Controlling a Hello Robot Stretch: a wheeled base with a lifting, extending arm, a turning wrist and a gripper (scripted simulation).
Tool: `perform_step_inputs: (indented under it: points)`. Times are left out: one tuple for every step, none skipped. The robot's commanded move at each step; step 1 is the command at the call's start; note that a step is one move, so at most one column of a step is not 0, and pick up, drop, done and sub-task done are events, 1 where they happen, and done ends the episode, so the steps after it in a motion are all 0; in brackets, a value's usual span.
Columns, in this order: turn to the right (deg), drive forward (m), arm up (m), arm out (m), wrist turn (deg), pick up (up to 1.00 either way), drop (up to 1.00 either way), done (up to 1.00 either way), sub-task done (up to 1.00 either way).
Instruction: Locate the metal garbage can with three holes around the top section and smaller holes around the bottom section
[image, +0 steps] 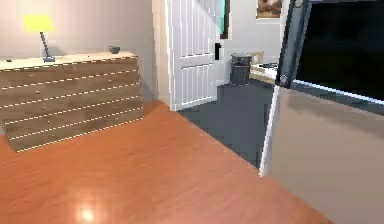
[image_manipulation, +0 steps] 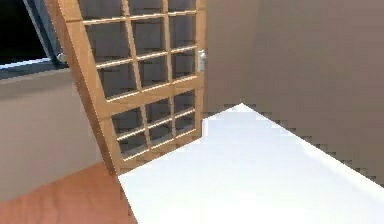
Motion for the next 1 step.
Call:
perform_step_inputs:
  points:
    - [0.0,1.0,0.0,0.0,0.0,0.0,0.0,0.0,0.0]
